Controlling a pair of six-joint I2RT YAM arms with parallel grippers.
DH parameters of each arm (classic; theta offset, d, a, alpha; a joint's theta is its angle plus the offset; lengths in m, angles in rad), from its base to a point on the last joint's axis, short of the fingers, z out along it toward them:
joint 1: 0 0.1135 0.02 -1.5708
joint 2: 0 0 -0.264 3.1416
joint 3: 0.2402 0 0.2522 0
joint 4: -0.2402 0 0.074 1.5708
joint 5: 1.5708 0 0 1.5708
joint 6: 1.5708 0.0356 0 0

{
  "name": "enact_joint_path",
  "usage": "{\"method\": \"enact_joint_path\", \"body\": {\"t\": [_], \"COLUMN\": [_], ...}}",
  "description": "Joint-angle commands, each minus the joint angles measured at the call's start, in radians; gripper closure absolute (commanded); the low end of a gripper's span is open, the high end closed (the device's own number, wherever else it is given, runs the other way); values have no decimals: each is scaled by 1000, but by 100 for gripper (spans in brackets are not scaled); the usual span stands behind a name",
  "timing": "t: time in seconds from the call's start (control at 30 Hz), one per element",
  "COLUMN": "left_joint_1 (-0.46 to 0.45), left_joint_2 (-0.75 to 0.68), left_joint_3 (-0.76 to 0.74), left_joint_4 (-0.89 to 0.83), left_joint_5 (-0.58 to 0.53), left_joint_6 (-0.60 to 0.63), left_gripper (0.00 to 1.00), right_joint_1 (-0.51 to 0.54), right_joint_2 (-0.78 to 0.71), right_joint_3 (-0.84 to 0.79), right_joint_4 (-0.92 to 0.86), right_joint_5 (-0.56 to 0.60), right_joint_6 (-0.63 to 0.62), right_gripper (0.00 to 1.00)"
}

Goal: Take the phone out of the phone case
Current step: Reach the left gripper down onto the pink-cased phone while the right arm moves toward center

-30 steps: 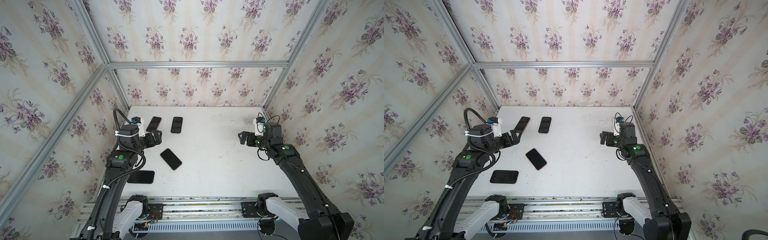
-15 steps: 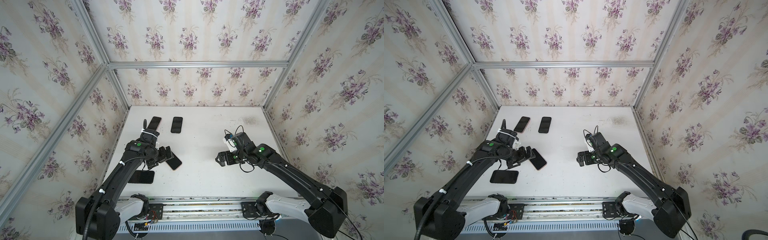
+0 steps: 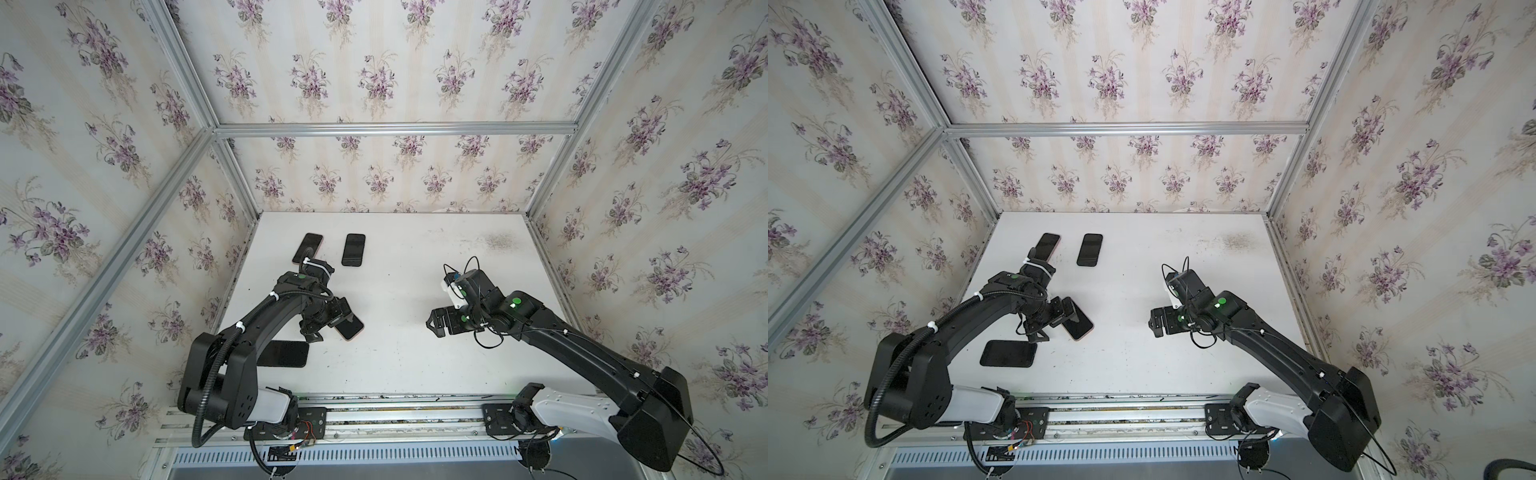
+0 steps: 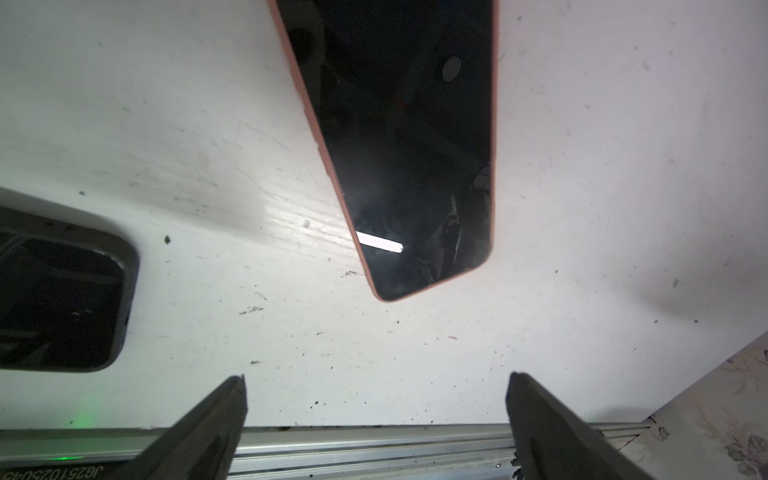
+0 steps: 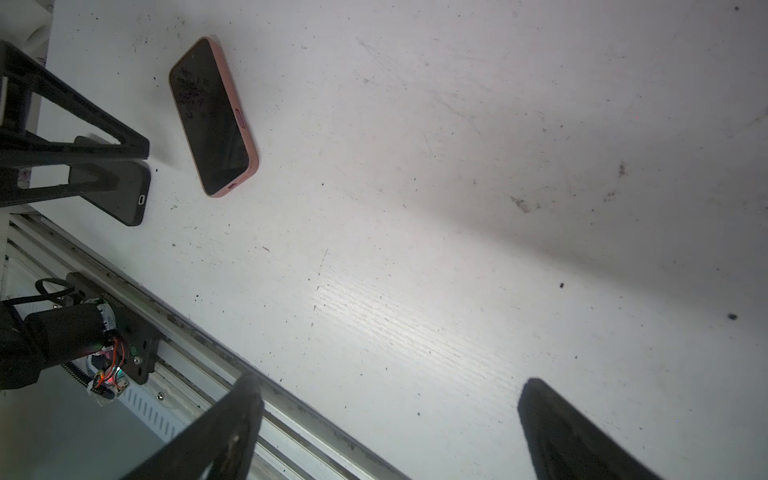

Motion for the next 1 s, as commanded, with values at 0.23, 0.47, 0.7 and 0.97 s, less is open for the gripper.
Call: {"method": "enact_joint_path", "body": {"t": [0.23, 0.47, 0.7, 0.97], "left_joint_1": [2, 1, -3, -9], "left_joint_2": [119, 202, 285, 347], "left_joint_3": [31, 72, 126, 155], "left_joint_4": [117, 120, 136, 150], "left_joint_5": [-77, -163, -188, -195], "left_joint_6": [-132, -220, -248, -279], "left_gripper": [0, 0, 0, 0], "right_joint_1": [16, 31, 31, 31], "right_joint_2": [51, 93, 121, 153], "right_joint_3": [33, 67, 75, 89], "right_joint_4": [87, 109, 128, 128], "right_joint_5": [-54, -81, -117, -147], "right_joint_6": [-2, -20, -38, -66], "right_gripper": [0, 0, 0, 0]}}
